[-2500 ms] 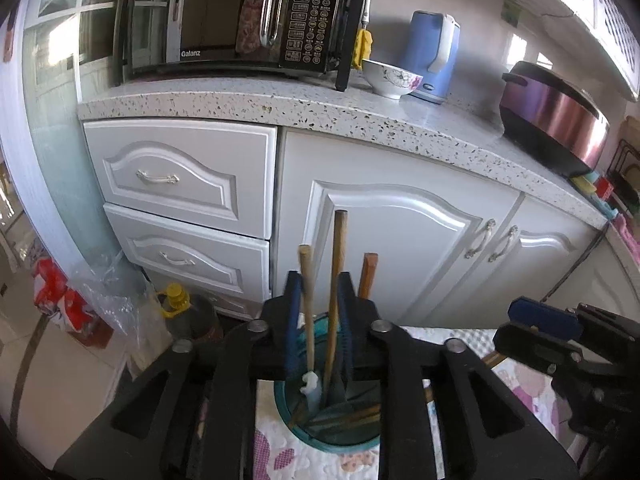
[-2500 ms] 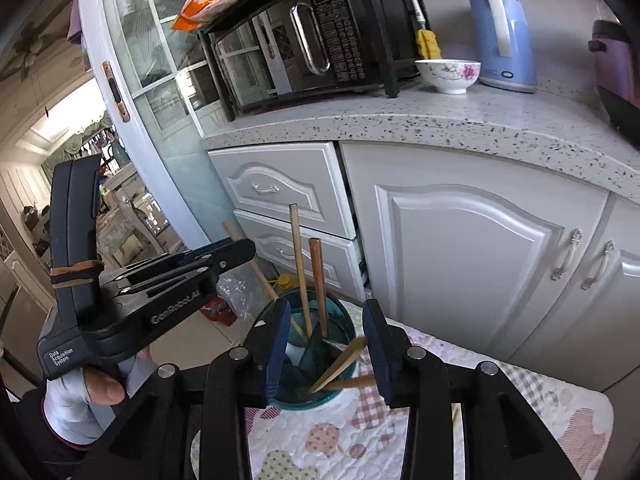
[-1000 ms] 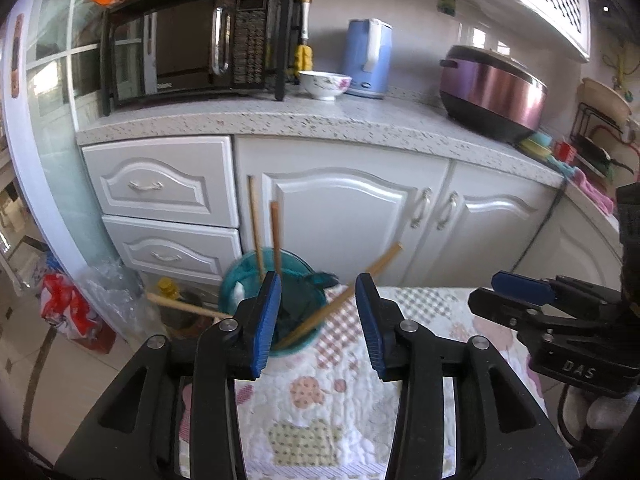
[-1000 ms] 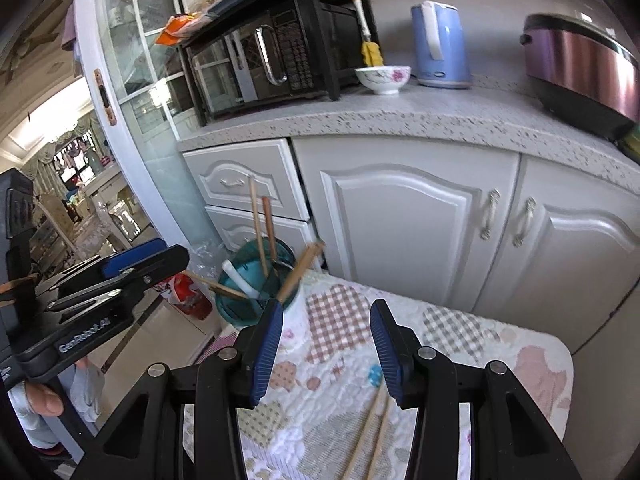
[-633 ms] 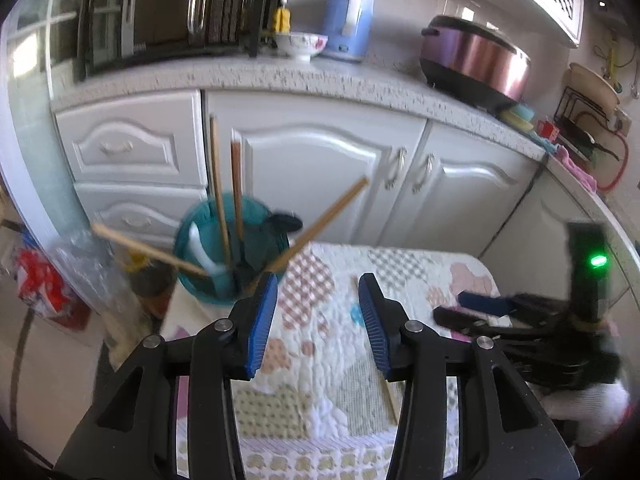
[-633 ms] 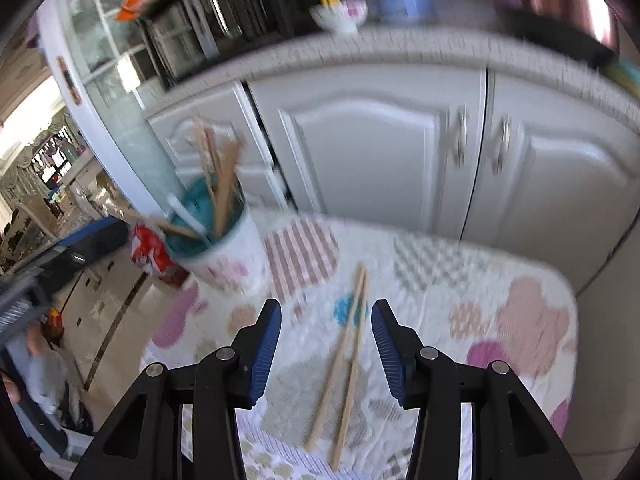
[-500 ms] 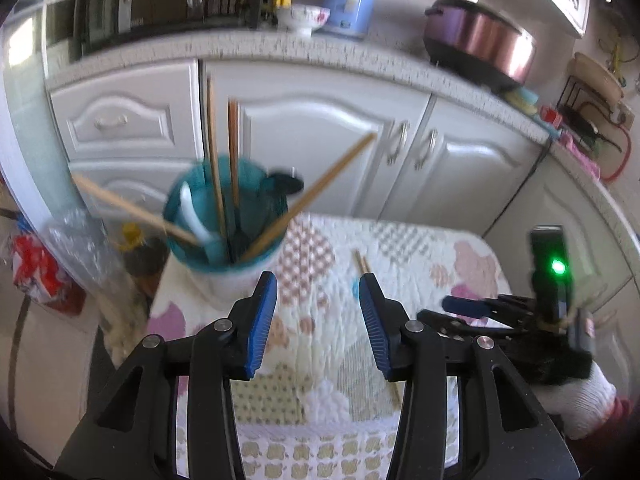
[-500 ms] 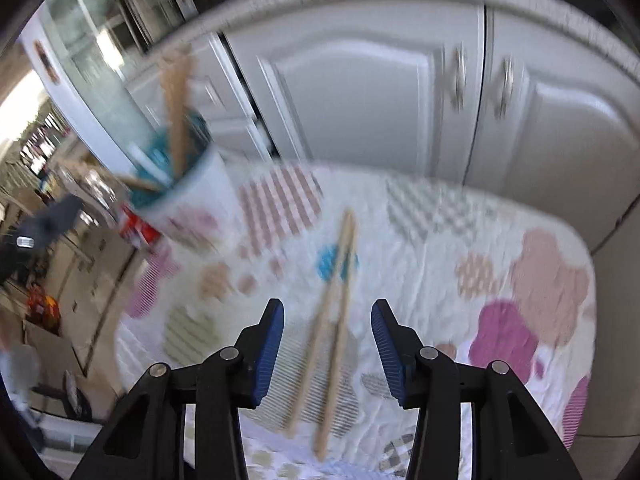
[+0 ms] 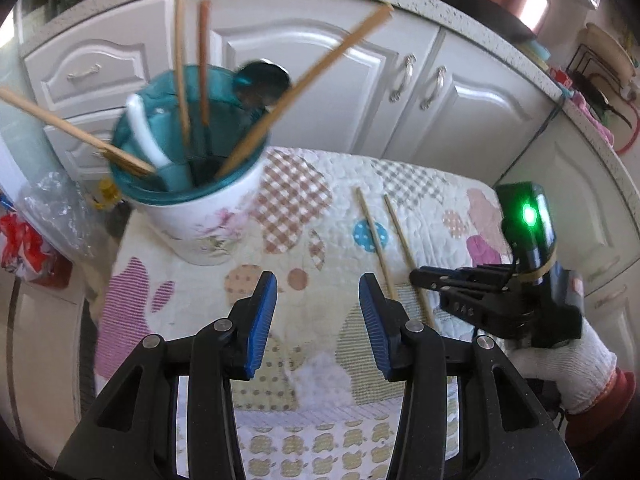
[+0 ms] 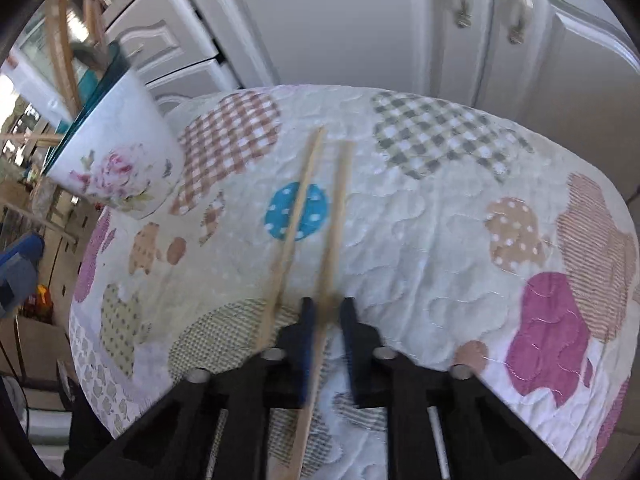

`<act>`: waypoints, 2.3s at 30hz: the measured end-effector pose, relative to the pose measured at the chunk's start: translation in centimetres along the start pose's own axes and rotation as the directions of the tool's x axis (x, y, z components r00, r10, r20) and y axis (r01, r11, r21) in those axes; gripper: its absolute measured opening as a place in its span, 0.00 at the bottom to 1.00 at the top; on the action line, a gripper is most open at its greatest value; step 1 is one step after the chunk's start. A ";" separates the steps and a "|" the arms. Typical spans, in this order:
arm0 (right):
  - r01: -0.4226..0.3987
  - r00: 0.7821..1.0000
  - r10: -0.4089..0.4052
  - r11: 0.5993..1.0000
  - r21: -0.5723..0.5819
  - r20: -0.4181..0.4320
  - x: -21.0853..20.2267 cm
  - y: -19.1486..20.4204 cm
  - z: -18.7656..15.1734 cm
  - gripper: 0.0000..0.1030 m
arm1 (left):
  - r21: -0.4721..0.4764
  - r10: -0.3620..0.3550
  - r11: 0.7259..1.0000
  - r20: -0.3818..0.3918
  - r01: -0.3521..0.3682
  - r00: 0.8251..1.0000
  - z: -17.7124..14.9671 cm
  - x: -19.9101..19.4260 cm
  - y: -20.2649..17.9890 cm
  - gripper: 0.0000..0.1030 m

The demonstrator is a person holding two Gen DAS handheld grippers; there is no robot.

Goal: Organize utensils
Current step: 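Grasp a wooden chopstick with the left gripper while the right gripper grasps another, then lift both held chopsticks and carry them over the teal-topped holder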

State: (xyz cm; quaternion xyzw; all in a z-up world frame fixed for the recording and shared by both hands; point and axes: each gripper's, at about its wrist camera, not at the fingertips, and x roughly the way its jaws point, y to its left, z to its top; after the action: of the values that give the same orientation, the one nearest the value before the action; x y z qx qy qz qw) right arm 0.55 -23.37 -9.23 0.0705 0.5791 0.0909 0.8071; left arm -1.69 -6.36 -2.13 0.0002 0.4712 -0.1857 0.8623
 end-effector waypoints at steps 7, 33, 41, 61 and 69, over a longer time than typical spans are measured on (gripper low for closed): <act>0.017 1.000 -0.016 0.998 0.063 -0.018 -2.0 -3.6 -1.5 0.06 | 0.004 -0.065 0.998 -0.069 0.066 0.995 1.3 4.2 -2.7 0.41; 0.039 0.999 -0.040 0.998 -0.050 -0.019 0.7 -4.6 6.3 0.11 | -0.033 -0.067 0.998 -0.175 0.062 0.982 6.3 14.6 -3.6 0.04; -0.046 0.998 0.047 0.999 -0.025 0.030 -4.2 -4.9 4.9 0.05 | -0.035 -0.150 0.988 -0.097 0.148 0.984 4.6 8.3 -2.9 0.04; -0.116 0.949 0.166 0.974 -0.193 0.269 -18.5 3.3 1.2 0.05 | 0.031 -0.201 0.979 0.123 0.199 0.972 4.1 -8.0 -0.2 0.04; -0.188 0.901 0.276 0.944 -0.272 0.335 -23.0 7.4 3.5 0.05 | 0.015 -0.168 0.985 0.257 0.170 0.952 8.0 -15.7 3.7 0.04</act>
State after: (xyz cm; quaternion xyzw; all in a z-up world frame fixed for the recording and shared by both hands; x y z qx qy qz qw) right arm -3.79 -21.45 14.67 0.0600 0.3897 0.2395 0.8872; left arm -1.68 0.67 14.44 -0.0674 0.3545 -0.2553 0.8970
